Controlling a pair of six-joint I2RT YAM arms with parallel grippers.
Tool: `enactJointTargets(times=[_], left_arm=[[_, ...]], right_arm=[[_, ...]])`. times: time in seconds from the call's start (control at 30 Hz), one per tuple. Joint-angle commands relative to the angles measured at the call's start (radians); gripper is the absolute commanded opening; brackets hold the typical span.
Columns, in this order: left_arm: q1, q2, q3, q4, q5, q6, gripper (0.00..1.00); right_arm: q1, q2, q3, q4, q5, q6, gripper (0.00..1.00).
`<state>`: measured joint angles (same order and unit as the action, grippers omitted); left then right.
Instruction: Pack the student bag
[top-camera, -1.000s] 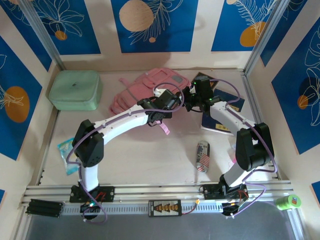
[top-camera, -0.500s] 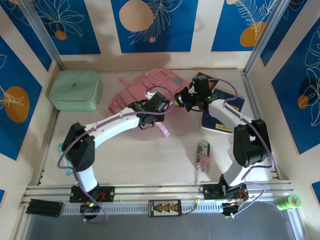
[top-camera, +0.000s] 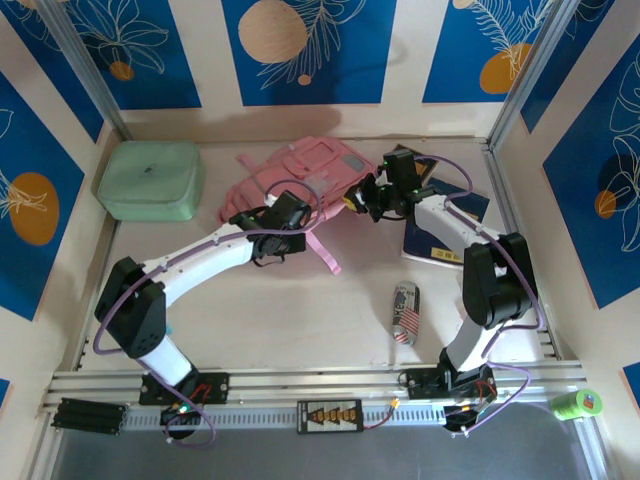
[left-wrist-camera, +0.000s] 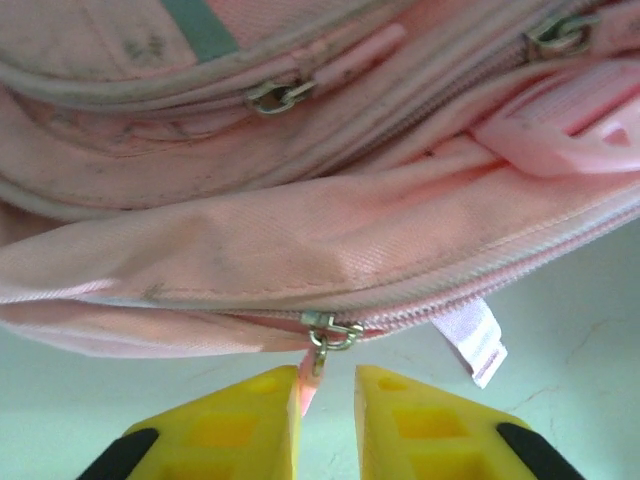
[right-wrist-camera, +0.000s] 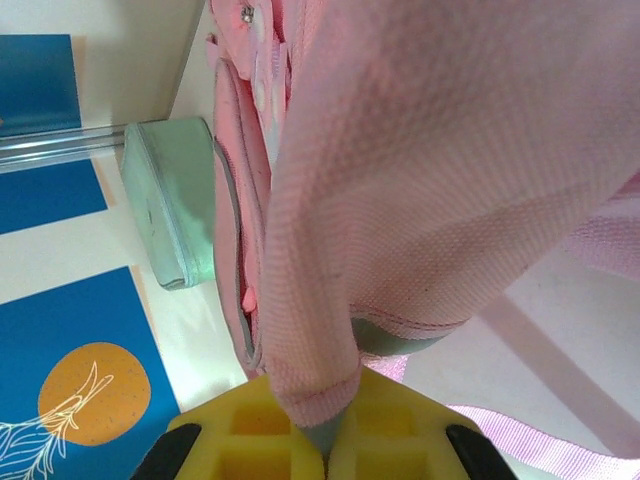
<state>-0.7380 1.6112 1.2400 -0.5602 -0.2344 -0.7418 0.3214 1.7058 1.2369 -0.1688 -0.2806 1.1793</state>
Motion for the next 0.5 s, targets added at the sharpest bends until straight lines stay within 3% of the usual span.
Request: enactJointTargets(times=[0.0, 0.47], left_arm=[[0.012, 0.012, -0.002, 0.032, 0.044, 0.013, 0.27], [0.016, 0.013, -0.032, 0.000, -0.005, -0.016, 0.23]], right_arm=[[0.008, -0.013, 0.044, 0.034, -0.060, 0.000, 0.00], [0.008, -0.011, 0.049, 0.029, -0.055, 0.000, 0.00]])
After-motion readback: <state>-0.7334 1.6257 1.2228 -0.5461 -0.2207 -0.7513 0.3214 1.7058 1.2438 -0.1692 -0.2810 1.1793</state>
